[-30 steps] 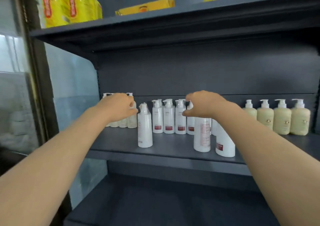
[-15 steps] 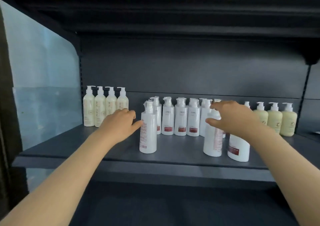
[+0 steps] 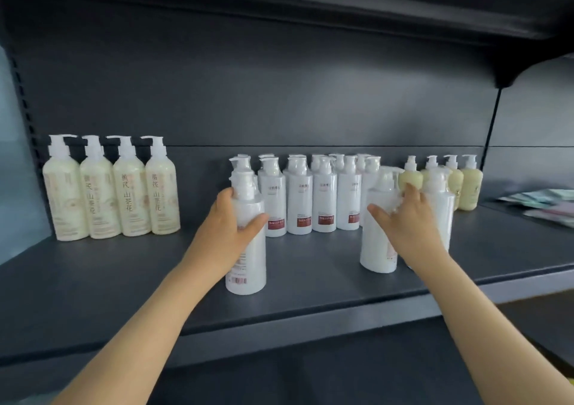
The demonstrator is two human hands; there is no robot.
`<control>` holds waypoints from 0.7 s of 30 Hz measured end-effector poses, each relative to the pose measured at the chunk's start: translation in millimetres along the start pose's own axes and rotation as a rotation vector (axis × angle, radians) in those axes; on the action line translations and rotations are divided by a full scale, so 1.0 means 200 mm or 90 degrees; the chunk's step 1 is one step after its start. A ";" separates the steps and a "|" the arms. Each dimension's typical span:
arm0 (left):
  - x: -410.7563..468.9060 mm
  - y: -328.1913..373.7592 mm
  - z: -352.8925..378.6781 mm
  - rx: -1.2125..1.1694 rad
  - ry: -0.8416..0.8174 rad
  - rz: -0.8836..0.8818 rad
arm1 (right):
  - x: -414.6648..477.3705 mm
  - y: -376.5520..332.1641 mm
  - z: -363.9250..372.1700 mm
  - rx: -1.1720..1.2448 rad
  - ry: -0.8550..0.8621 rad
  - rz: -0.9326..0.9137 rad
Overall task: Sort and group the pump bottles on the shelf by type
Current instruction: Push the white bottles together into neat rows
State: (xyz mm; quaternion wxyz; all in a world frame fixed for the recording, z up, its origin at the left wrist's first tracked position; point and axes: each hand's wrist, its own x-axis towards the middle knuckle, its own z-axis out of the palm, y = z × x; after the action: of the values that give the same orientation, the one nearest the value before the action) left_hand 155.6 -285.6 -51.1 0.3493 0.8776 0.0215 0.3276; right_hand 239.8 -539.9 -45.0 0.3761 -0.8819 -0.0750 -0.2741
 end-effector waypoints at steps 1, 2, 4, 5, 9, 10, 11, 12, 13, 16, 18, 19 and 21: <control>0.00 -0.01 0.01 -0.036 0.001 -0.002 | 0.01 0.01 0.02 0.038 0.006 0.020; 0.00 -0.01 0.02 -0.063 0.000 -0.004 | 0.02 0.03 0.05 0.072 0.002 0.039; 0.00 -0.02 0.02 -0.115 0.005 -0.012 | 0.03 0.06 0.08 0.125 -0.016 0.063; 0.00 -0.03 0.03 -0.136 0.004 -0.017 | 0.04 0.07 0.09 0.148 -0.027 0.075; 0.01 -0.04 0.04 -0.182 -0.016 -0.026 | 0.05 0.10 0.14 0.220 -0.058 0.099; 0.02 -0.04 0.04 -0.188 -0.022 -0.027 | 0.06 0.11 0.15 0.236 -0.062 0.099; 0.03 -0.04 0.05 -0.191 -0.027 -0.029 | 0.06 0.10 0.16 0.254 -0.069 0.096; 0.04 -0.05 0.05 -0.193 -0.034 -0.032 | 0.07 0.10 0.18 0.275 -0.081 0.090; 0.06 -0.05 0.05 -0.195 -0.039 -0.037 | 0.08 0.09 0.20 0.290 -0.095 0.082; 0.13 -0.06 0.04 -0.189 -0.034 -0.048 | 0.10 0.02 0.24 0.310 -0.151 0.072; 0.19 -0.08 0.03 -0.193 -0.015 -0.059 | 0.13 -0.04 0.29 0.336 -0.196 0.062; 0.23 -0.09 0.02 -0.202 -0.002 -0.068 | 0.14 -0.07 0.32 0.345 -0.217 0.052; 0.31 -0.11 0.02 -0.208 0.019 -0.084 | 0.16 -0.14 0.37 0.345 -0.254 0.022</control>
State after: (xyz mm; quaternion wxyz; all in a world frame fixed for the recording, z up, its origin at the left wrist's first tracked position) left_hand 210.7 -253.8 -32.1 0.5077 0.8008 0.0311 0.3160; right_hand 289.4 -469.7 -52.1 0.5793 -0.7873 -0.2023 -0.0602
